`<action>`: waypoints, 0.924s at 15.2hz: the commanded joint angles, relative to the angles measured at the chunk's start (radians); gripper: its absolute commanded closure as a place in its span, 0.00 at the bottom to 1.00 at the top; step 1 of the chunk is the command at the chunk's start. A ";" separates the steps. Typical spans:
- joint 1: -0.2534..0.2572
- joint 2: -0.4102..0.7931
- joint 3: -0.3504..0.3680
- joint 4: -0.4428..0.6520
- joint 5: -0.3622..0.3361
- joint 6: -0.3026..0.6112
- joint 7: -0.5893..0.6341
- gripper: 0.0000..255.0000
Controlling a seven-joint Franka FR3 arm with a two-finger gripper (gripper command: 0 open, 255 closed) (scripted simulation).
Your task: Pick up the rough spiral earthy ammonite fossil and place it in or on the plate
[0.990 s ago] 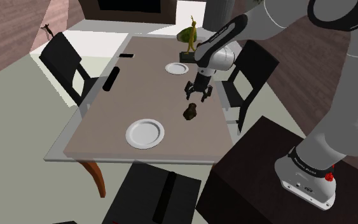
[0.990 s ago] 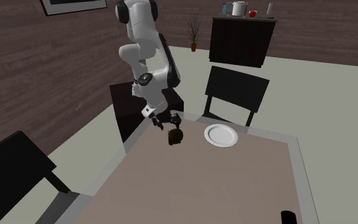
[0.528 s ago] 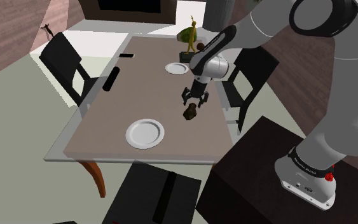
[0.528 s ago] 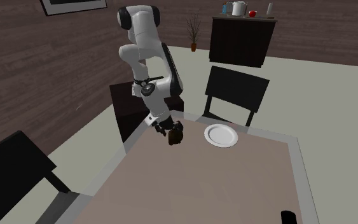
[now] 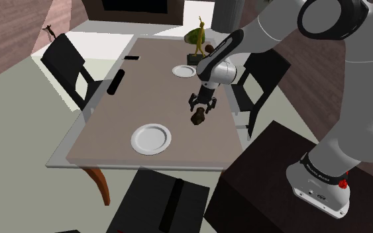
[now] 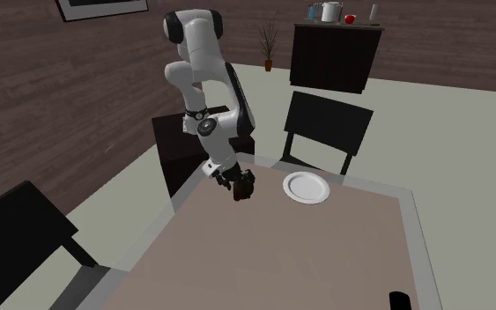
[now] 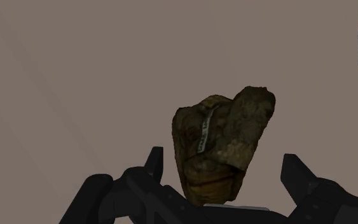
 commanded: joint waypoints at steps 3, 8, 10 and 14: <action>0.000 0.000 0.000 0.000 0.000 0.000 0.000 1.00; 0.000 0.000 0.000 0.000 0.000 0.000 0.000 1.00; 0.000 0.000 0.000 0.000 0.000 0.000 0.000 1.00; 0.005 -0.036 -0.009 -0.009 -0.015 -0.025 0.018 1.00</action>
